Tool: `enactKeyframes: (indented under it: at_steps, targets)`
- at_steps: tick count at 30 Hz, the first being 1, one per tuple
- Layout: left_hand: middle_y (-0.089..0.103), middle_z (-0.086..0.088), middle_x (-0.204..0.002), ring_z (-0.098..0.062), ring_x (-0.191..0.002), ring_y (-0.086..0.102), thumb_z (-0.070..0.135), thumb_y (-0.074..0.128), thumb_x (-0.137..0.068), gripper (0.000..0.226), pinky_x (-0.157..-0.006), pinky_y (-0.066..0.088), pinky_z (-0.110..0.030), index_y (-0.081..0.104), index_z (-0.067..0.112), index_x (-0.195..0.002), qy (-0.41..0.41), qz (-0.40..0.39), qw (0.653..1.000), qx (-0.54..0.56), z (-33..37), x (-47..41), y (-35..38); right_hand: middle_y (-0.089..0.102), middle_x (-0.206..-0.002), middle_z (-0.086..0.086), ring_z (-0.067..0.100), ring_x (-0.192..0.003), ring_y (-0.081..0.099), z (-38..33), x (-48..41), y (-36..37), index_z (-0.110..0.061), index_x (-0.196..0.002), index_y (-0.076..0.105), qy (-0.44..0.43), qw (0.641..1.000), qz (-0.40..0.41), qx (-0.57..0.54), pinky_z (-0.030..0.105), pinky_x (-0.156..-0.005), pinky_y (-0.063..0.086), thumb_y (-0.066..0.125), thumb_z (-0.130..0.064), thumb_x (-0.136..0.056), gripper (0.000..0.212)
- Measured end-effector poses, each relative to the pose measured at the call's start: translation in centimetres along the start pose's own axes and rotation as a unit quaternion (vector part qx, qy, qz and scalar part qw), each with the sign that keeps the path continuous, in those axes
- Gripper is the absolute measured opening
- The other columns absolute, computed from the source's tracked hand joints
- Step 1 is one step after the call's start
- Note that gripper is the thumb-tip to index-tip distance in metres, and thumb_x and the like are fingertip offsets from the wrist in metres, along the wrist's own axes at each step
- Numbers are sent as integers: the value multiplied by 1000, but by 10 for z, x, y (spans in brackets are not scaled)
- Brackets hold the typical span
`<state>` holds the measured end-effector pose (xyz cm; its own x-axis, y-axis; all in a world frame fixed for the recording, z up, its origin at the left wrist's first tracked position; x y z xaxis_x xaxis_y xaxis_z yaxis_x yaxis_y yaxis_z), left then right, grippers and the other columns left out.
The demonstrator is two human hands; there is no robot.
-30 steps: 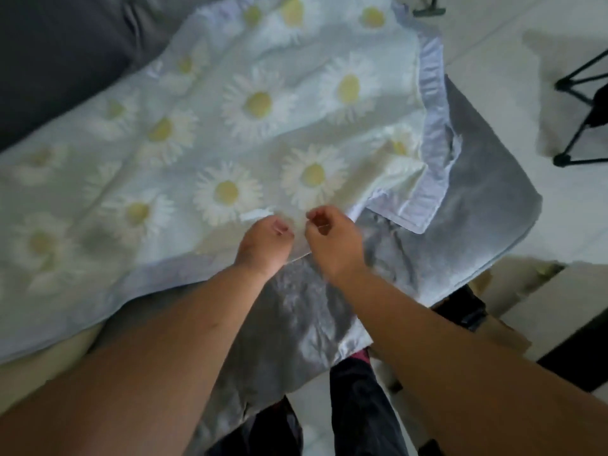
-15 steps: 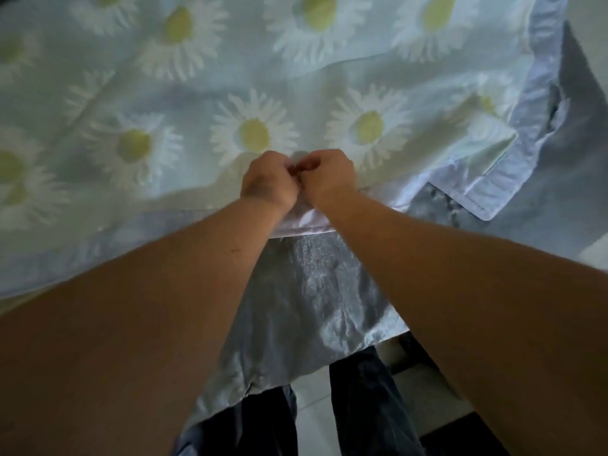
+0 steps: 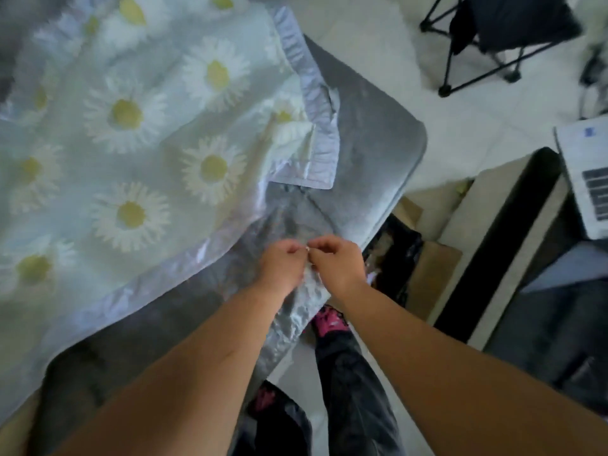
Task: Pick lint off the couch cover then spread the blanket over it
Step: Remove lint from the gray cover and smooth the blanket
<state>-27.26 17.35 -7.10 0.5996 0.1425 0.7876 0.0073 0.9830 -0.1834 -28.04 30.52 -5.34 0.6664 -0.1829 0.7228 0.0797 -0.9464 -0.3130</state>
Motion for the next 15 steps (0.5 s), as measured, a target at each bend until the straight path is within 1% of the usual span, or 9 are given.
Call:
enactKeyframes:
  at_steps: [2,4,6,8,11,13,14,15]
  targets:
    - [61,-13,-66,-31,-62,60,12,56,-83,24,-59,53,-37,61,18,-60,6,-19,999,-33,-3,0,53,76,-88,15,23,-77,68,39,-5,-45,-11,-88,76,54,995,44,-69,41,-81,58,67,-3,-82,14]
    - [66,-13,-68,-38,-70,66,16,59,-79,21,-67,59,-46,62,19,-59,9,-50,996,-70,-13,-8,108,77,-89,16,29,-80,73,83,-13,-82,-10,-89,77,110,983,75,-127,42,-81,62,67,-4,-83,12]
    - [69,-7,-66,-35,-75,69,21,60,-75,17,-74,60,-47,63,21,-58,9,-77,991,-113,-29,-21,157,78,-87,18,36,-85,74,126,-27,-112,-9,-86,77,158,967,104,-172,49,-79,63,68,-3,-83,11]
    - [69,-4,-67,-32,-77,70,21,61,-74,17,-75,60,-48,65,22,-58,-13,-94,988,-124,-53,-40,200,77,-89,21,39,-89,73,166,-49,-133,-6,-87,76,197,951,120,-208,51,-80,62,68,-1,-84,10]
    - [70,-16,-77,-39,-87,69,14,61,-80,23,-82,58,-56,66,19,-58,-46,-113,986,-110,-92,-79,254,75,-96,24,41,-95,71,216,-95,-148,-4,-89,74,220,941,129,-221,54,-88,59,66,-1,-86,9]
    - [71,-23,-87,-40,-92,69,13,63,-81,20,-86,56,-56,67,18,-62,-48,-112,986,-114,-109,-104,272,75,-93,21,39,-94,71,236,-121,-151,-10,-79,73,222,939,140,-223,52,-88,59,65,-3,-88,14]
    - [72,-24,-90,-38,-91,68,14,64,-80,17,-87,56,-54,66,18,-65,-47,-110,986,-112,-119,-114,280,75,-91,20,38,-91,71,247,-133,-151,-13,-75,72,224,939,143,-220,51,-86,60,64,-3,-87,18]
    - [72,-21,-87,-34,-86,68,16,65,-79,13,-85,57,-50,66,19,-66,-49,-107,987,-108,-124,-121,284,75,-90,19,37,-89,72,254,-144,-150,-14,-76,72,226,938,143,-220,49,-83,61,63,-3,-87,18]
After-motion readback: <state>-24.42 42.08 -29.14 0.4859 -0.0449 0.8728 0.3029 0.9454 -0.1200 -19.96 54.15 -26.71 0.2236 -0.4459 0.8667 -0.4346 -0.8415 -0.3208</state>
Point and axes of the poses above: each hand's wrist, its own x-axis away from the middle knuckle, its own y-axis out of the palm, z = x × y, the point moved 8 cm from there along -x, towards the middle knuckle
